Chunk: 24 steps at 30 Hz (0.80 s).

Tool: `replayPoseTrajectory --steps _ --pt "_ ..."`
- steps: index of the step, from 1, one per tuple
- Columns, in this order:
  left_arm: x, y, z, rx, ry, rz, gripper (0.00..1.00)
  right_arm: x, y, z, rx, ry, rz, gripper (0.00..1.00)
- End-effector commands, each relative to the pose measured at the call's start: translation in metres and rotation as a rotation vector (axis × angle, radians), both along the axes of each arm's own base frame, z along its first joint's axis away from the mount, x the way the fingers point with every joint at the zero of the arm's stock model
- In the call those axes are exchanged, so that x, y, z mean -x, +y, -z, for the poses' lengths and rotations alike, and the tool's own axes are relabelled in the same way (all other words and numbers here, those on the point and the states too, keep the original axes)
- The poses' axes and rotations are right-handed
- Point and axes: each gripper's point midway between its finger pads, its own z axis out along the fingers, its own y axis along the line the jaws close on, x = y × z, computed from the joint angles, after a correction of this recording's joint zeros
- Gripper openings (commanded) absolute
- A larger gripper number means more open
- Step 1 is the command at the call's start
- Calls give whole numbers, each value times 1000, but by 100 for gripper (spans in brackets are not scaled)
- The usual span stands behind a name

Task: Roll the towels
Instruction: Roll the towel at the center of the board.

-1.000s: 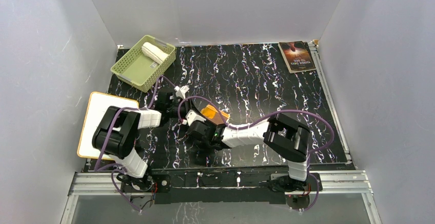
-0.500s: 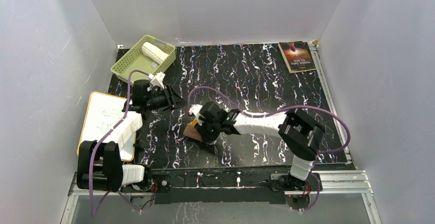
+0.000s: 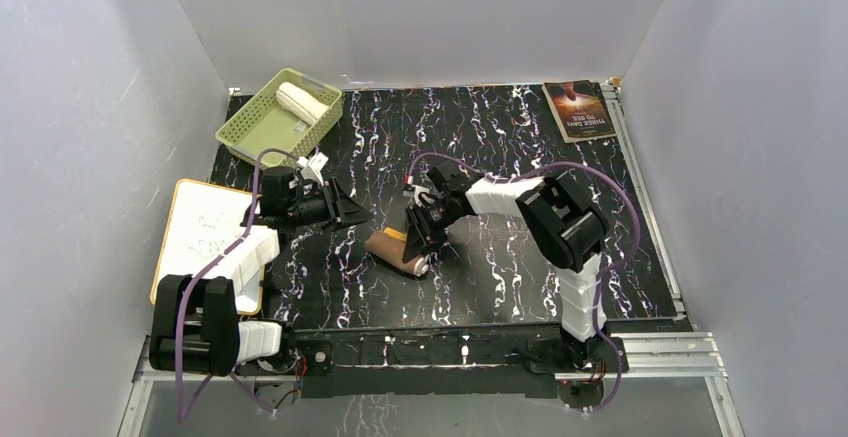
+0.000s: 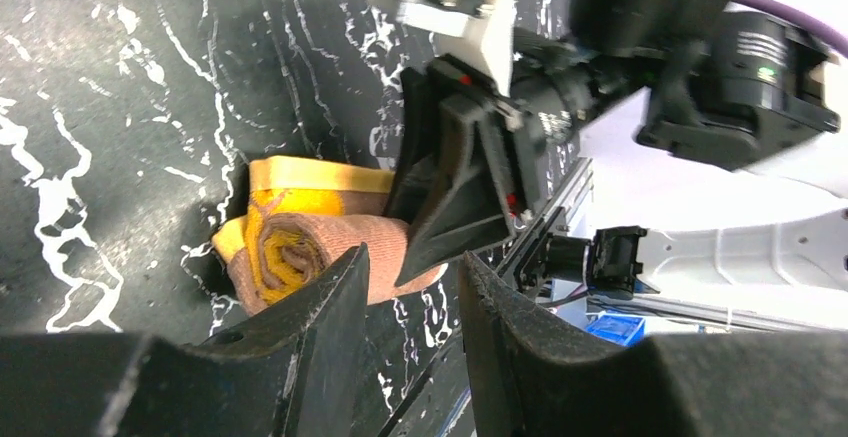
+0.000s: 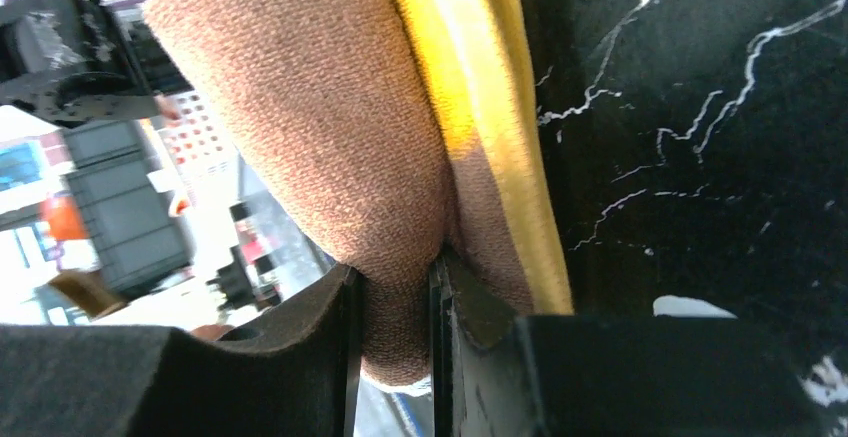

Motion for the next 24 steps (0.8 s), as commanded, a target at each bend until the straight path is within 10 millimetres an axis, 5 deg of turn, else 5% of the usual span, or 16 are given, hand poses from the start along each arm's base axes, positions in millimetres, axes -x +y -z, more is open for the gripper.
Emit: replayPoseTrajectory --steps 1,7,15,24 --pt "8 -17 -15 104 -21 60 37 9 -3 17 22 192 29 4" --pt "18 -45 -9 227 6 98 37 3 -10 34 54 239 80 10" --pt "12 -54 47 188 85 47 35 -4 -11 31 66 210 102 18" --pt "0 -44 81 38 102 14 34 -52 -42 7 394 -400 114 58"
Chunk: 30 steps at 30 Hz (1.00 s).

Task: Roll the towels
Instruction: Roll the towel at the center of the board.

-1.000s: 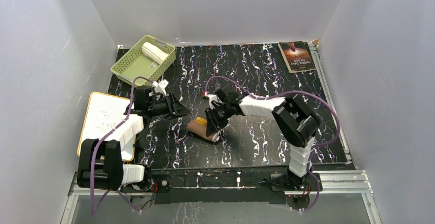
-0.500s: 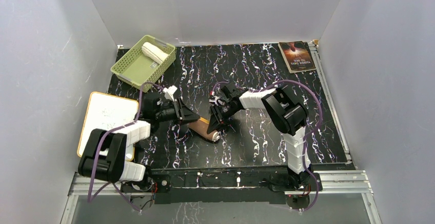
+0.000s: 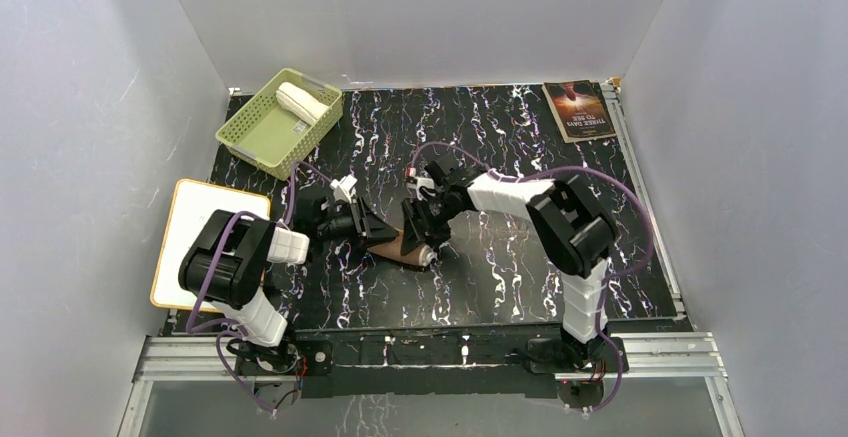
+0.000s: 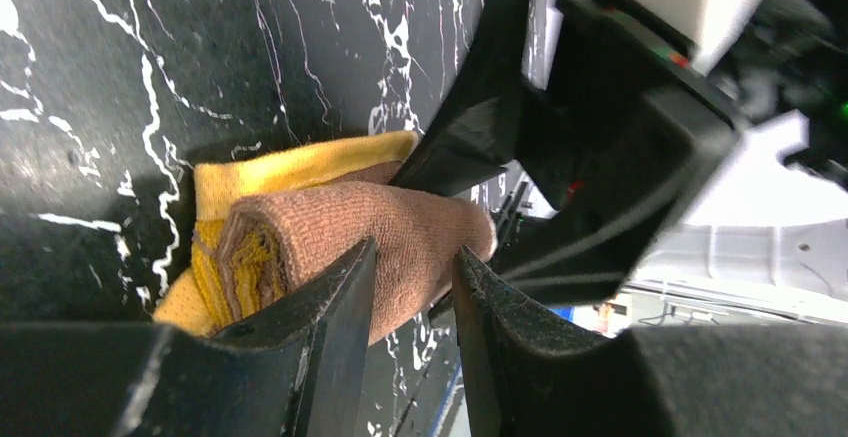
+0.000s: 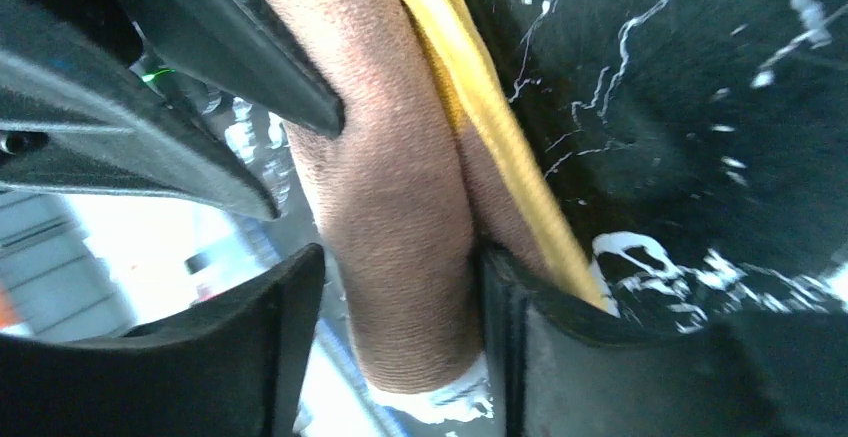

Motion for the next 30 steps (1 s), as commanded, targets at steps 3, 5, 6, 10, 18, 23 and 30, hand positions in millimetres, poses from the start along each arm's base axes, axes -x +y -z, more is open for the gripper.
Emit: replayPoseTrajectory --steps 3,5,6,10,18,23,30 --pt "-12 11 20 -144 -48 -28 34 -44 -35 -17 368 -604 15 63" --pt "-12 11 21 -151 -46 -23 34 -39 -30 -39 362 -754 7 65" --pt "-13 12 22 -155 -44 -24 34 -37 -27 -47 363 -824 6 67" --pt "-14 11 25 -156 -39 -18 34 -25 -27 -67 378 -1025 1 69" --pt "-18 10 31 -165 -25 -4 34 -2 -8 -77 336 -1224 -178 73" --pt "-21 9 32 -176 -24 9 35 8 8 -61 376 -1263 -313 72" --pt "-24 7 33 -188 -26 26 35 7 15 -34 456 -1295 -412 70"
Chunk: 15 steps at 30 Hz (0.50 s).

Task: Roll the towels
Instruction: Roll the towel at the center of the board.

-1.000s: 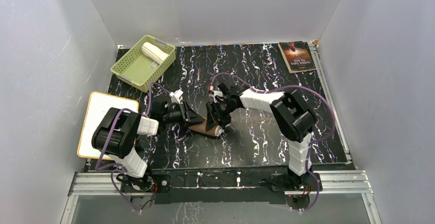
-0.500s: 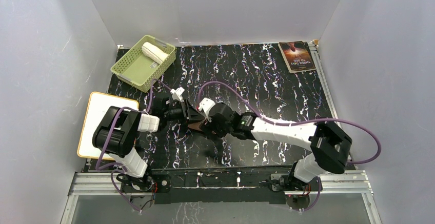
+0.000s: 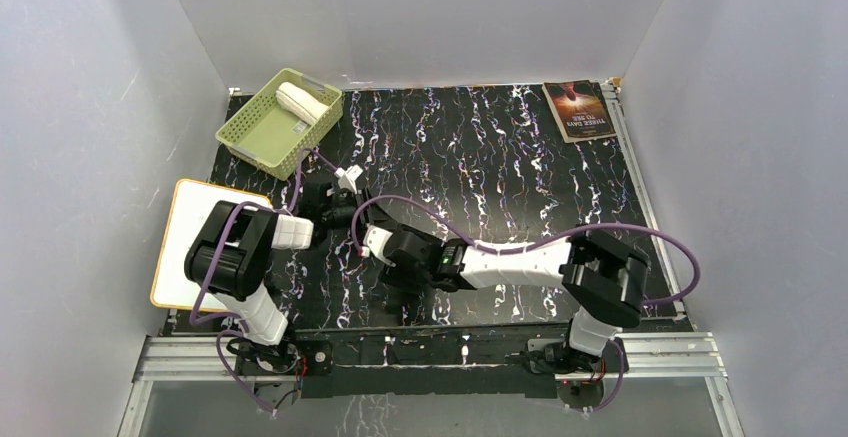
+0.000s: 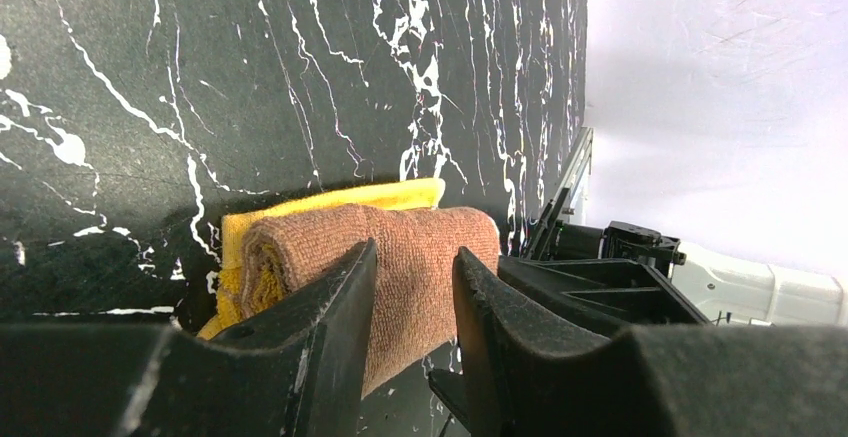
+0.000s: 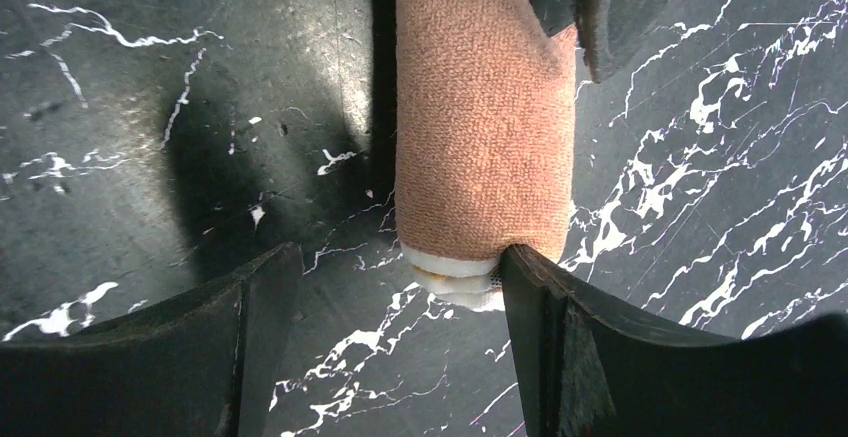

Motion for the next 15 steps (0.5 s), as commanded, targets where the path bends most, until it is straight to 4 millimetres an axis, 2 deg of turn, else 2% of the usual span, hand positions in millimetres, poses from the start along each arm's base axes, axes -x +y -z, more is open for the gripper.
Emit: replayPoseTrajectory --steps 1,5,8,11,15 --pt "2 9 25 -94 32 -13 35 -19 20 -16 -18 -109 -20 70" --pt "2 8 27 -97 37 -4 35 -29 18 -9 24 -163 -10 69" --pt "1 7 28 -99 42 5 35 -34 20 -13 20 -190 -8 69" --pt "1 5 30 -97 48 18 35 -39 20 -3 52 -206 -3 69" --pt "-1 4 33 -102 58 27 35 -50 19 -14 54 -281 32 68"
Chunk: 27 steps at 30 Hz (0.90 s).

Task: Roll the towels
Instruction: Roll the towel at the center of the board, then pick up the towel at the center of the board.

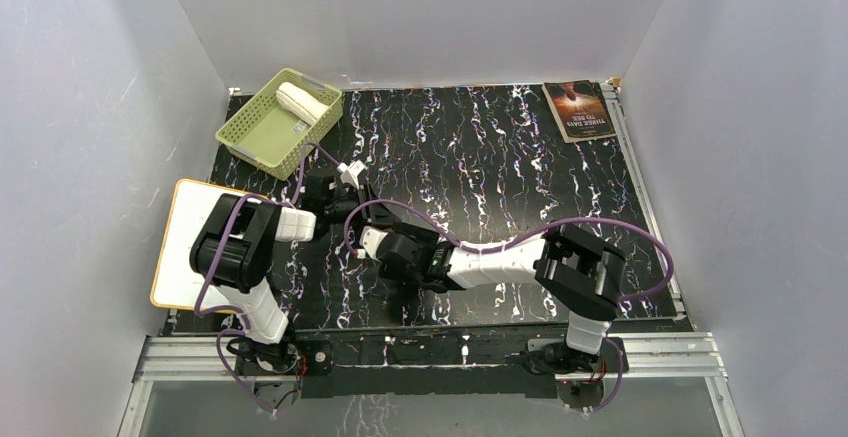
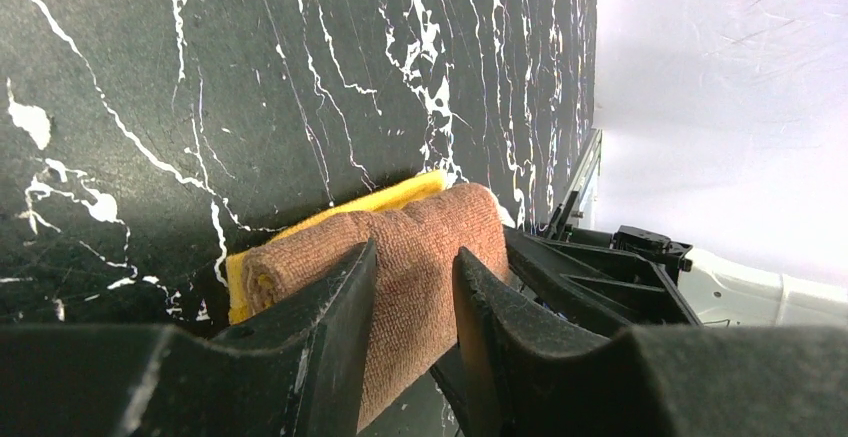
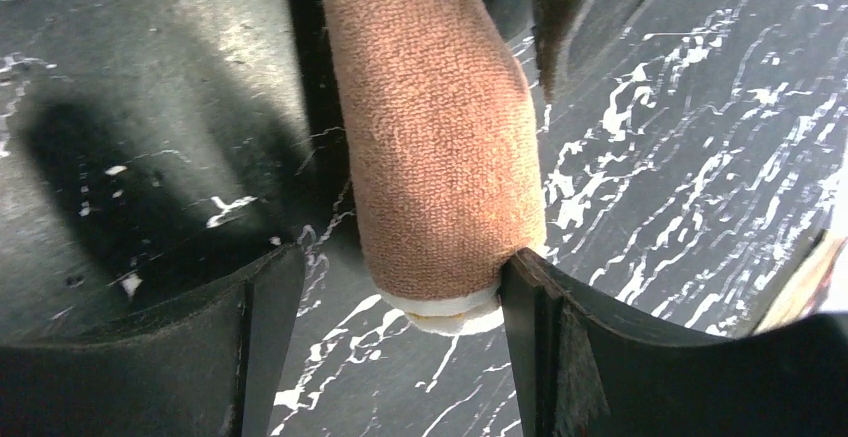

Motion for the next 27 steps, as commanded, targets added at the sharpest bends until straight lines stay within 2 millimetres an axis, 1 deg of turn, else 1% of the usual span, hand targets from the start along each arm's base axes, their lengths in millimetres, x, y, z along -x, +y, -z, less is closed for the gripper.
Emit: replayPoseTrajectory --steps 1,3,4,6,7,8,9,10,14,15,16,18,21,23,27 --pt "10 7 30 -92 65 3 34 -23 22 -35 -93 -136 20 69" --pt "9 8 30 -103 65 4 34 -25 18 -43 -92 -165 27 71" --pt "7 8 29 -108 57 6 34 -25 16 -42 -84 -169 29 72" --pt "6 9 29 -117 55 6 34 -24 11 -55 -105 -177 37 77" --pt "6 9 28 -120 54 5 34 -21 10 -57 -119 -163 33 81" --pt "6 9 28 -124 52 4 34 -16 10 -63 -146 -148 20 84" --pt "7 9 28 -127 52 4 34 -11 11 -64 -159 -125 3 90" --pt "7 9 27 -130 48 5 34 -6 14 -70 -188 -104 -25 97" --pt "7 10 26 -142 41 6 34 3 26 -89 -229 -70 -106 98" --pt "7 10 26 -144 40 7 34 4 29 -90 -218 -62 -133 98" --pt "7 9 26 -144 41 8 34 5 33 -90 -208 -55 -156 97" --pt "7 9 26 -146 42 12 34 4 39 -84 -179 -10 -197 95" --pt "7 9 27 -150 43 11 34 0 43 -68 -139 83 -205 89" --pt "7 9 28 -156 44 12 34 -2 42 -60 -130 122 -203 87" --pt "8 11 29 -169 43 12 34 -5 33 -44 -111 157 -186 85"
